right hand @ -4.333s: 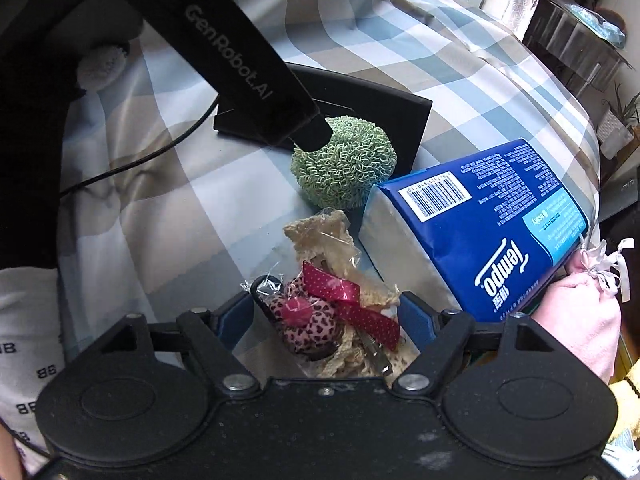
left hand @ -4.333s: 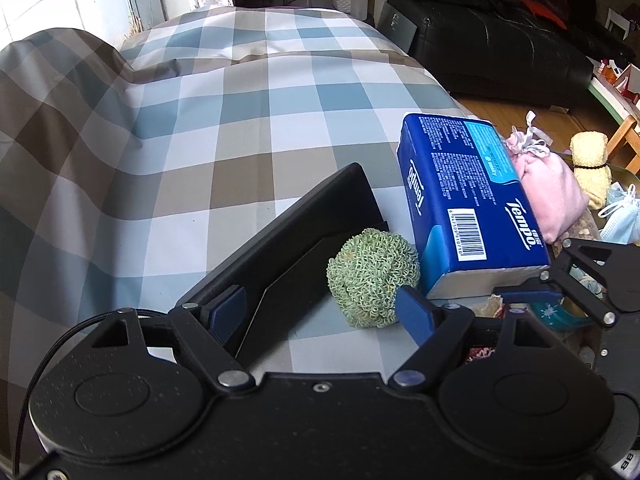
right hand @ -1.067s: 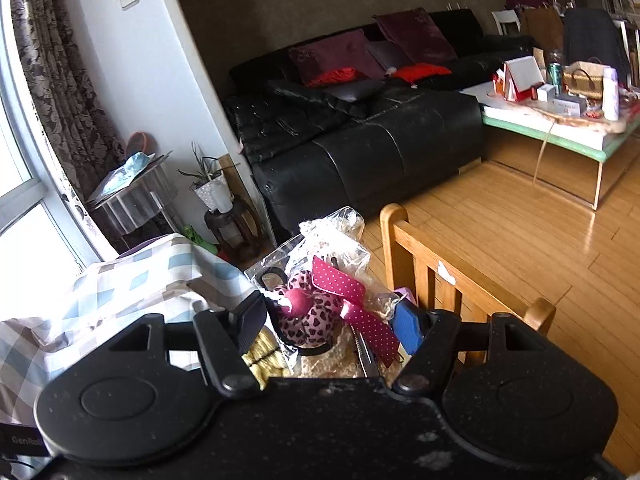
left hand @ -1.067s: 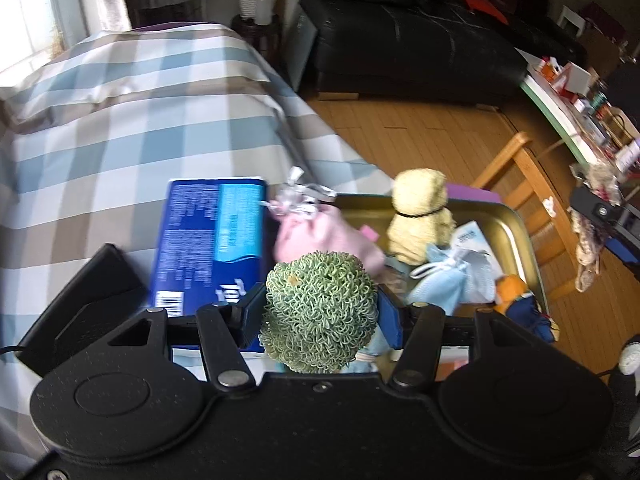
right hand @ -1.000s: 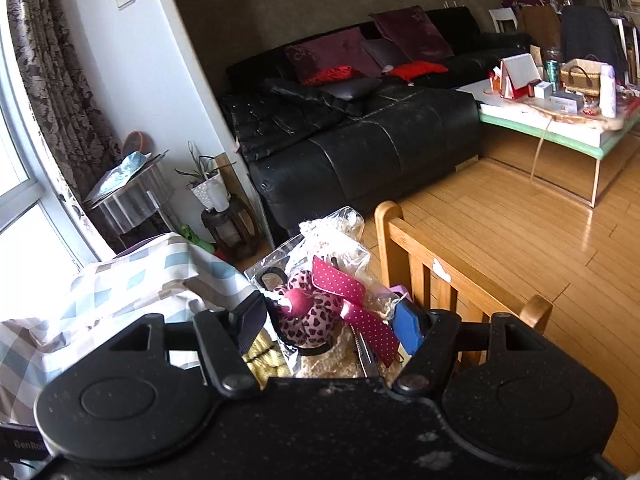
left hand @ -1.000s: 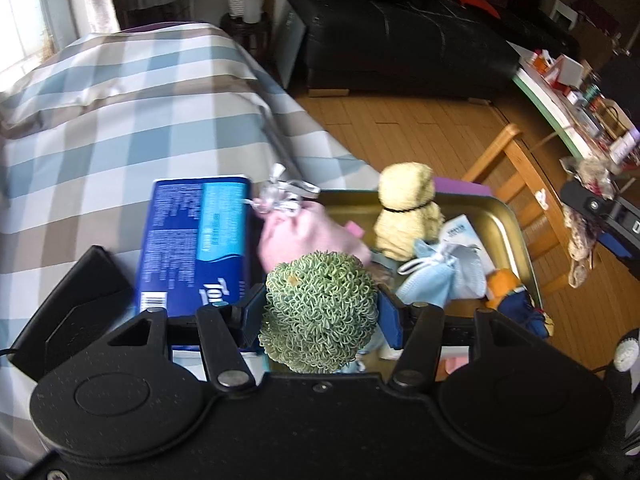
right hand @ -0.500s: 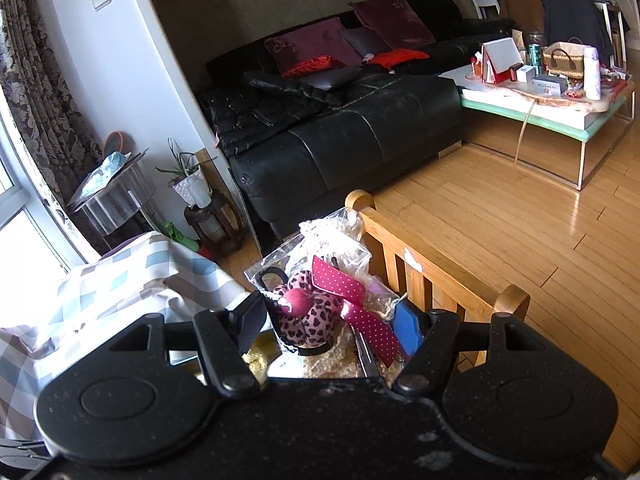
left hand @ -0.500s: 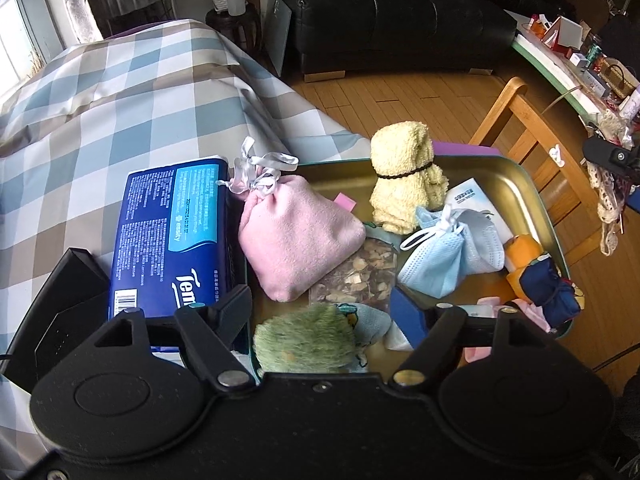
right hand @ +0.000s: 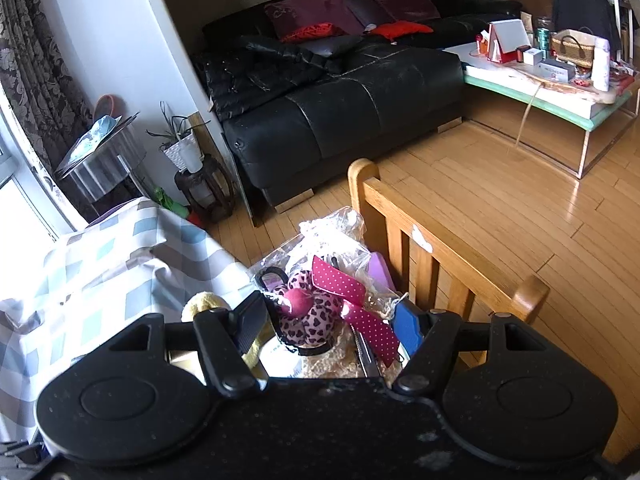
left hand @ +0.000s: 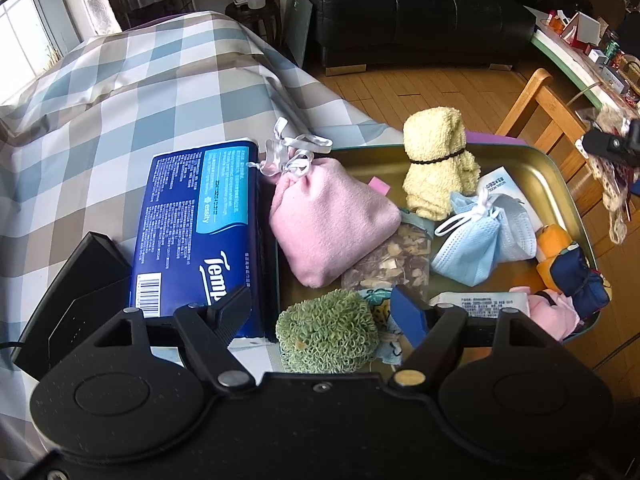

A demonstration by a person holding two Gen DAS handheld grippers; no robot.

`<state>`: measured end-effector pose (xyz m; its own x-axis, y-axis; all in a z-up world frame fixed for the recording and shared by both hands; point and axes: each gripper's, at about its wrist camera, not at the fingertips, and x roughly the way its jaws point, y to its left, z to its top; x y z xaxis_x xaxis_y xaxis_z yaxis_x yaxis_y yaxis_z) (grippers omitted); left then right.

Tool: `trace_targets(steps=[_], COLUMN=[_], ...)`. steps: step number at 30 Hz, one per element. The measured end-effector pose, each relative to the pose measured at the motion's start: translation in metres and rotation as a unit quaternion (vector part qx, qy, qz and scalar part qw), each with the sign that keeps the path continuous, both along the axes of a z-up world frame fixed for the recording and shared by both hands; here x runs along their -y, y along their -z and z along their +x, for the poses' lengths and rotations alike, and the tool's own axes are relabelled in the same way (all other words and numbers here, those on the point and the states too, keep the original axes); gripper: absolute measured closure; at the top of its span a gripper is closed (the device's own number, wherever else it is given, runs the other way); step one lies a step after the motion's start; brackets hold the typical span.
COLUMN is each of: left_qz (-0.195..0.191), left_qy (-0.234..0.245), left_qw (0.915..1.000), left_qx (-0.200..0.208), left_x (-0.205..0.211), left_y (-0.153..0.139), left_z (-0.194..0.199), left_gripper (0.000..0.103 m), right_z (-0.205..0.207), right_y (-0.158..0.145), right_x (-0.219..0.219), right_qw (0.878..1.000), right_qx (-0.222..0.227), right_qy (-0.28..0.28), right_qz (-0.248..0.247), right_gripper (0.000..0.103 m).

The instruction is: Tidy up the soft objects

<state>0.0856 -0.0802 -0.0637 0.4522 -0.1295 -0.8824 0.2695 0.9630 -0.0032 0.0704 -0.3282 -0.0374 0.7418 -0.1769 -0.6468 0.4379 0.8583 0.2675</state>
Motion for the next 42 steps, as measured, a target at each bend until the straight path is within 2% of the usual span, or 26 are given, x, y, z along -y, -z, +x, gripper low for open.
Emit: trace_targets(steps=[1,2,3,15,27,35,42], left_qz=[0.000,0.000,0.000,0.010,0.029,0.046,0.050], left_qy=[0.000,0.001,0.001,0.005,-0.007,-0.013,-0.028], left_qw=[1.0000,1.0000,1.0000,0.9999,0.9996,0.9988,0.9981], left_qx=[0.000,0.000,0.000,0.002,0.006,0.014,0.022], left_x=[0.000,0.000,0.001,0.002,-0.011,-0.020,-0.032], left_y=[0.000,0.000,0.000,0.000,-0.004,-0.006,-0.013], left_z=[0.000,-0.001,-0.001,-0.005,-0.014,-0.021,-0.033], left_gripper=[0.031,0.031,0.031,0.030,0.026,0.026,0.025], right_z=[0.002,0.003,0.003,-0.014,-0.035,-0.048,-0.059], right_y=[0.000,0.000,0.000,0.000,0.005,0.008,-0.001], right_x=[0.000,0.001,0.002,-0.004,-0.040,-0.059,-0.078], right_qw=[1.000,1.000,1.000,1.000,0.997,0.996,0.993], right_qx=[0.001,0.002,0.004,-0.013,-0.064,-0.078,-0.085], right_qy=[0.000,0.001,0.005,-0.002,-0.018,-0.020,-0.024], right_qz=[-0.002,-0.002,-0.004,-0.015,-0.047,-0.046,-0.079], right_gripper=[0.032,0.022,0.017,0.017,0.016,0.015,0.014])
